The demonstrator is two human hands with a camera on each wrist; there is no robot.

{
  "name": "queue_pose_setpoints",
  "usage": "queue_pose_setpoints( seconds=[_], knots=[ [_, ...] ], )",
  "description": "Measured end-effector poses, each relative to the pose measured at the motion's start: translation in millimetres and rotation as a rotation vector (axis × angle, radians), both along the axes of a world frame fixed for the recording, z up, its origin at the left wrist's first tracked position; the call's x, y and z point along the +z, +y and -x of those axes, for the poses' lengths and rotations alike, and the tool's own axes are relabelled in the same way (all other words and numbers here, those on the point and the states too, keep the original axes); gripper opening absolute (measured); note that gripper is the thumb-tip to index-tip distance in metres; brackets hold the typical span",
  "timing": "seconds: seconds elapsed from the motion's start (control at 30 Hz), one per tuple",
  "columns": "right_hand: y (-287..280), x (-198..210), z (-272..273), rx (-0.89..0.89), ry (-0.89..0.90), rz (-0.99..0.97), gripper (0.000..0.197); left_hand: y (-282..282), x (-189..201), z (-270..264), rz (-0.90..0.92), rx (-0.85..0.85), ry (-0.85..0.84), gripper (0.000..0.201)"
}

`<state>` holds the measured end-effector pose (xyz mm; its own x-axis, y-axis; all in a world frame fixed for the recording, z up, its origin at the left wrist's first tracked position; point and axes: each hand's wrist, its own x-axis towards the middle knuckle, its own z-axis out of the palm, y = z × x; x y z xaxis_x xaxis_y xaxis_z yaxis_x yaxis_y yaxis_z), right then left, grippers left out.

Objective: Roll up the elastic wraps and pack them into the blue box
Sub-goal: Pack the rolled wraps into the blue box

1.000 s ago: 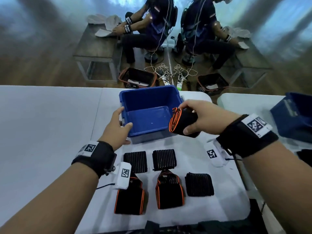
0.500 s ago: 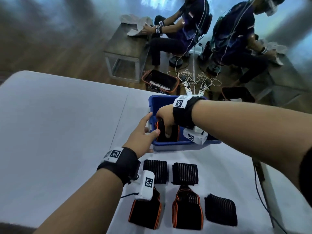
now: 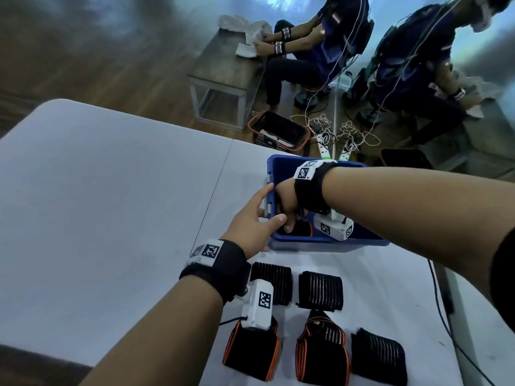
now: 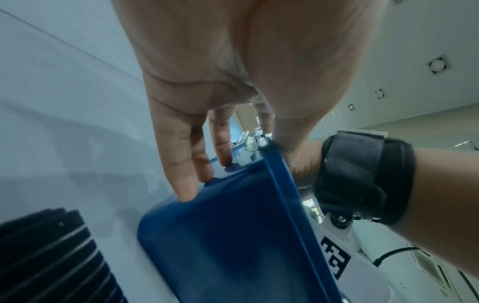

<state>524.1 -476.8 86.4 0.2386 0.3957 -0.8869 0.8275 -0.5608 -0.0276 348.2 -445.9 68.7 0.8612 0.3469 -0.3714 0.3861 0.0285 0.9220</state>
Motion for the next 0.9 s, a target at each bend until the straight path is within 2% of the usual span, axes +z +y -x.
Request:
queue_pose_setpoints(
  seconds=[0.1, 0.27, 0.33, 0.43, 0.53, 0.6, 0.67, 0.77, 0.9],
  knots=[
    [-5, 13, 8, -0.012, -0.065, -0.048, 0.038, -1, 2, 0, 0.003, -0.002, -0.003, 0.068],
    [-33, 52, 10, -0.075, -0.162, -0.259, 0.059, -3, 4, -1, -0.016, -0.007, 0.025, 0.069],
    [-55, 75, 13, -0.111, -0.194, -0.386, 0.061, -4, 5, -1, -0.014, -0.008, 0.027, 0.068],
    [-100, 105, 27, -0.185, -0.182, -0.584, 0.050, -4, 5, -1, -0.040, -0.015, 0.022, 0.067],
    [-148, 116, 50, -0.307, -0.052, -0.673, 0.036, -5, 7, -2, -0.043, -0.025, 0.022, 0.067],
    [-172, 104, 64, -0.341, 0.041, -0.636, 0.031, -5, 9, -2, -0.046, -0.026, 0.023, 0.067],
    [-190, 76, 74, -0.320, 0.071, -0.528, 0.035, -6, 10, -1, -0.056, -0.028, 0.028, 0.067],
    [-203, 23, 81, -0.247, -0.039, -0.403, 0.054, -6, 12, -1, -0.075, -0.029, 0.033, 0.066],
    [-207, -25, 84, -0.253, -0.079, -0.402, 0.071, -9, 16, -1, -0.093, -0.034, 0.056, 0.068]
  ],
)
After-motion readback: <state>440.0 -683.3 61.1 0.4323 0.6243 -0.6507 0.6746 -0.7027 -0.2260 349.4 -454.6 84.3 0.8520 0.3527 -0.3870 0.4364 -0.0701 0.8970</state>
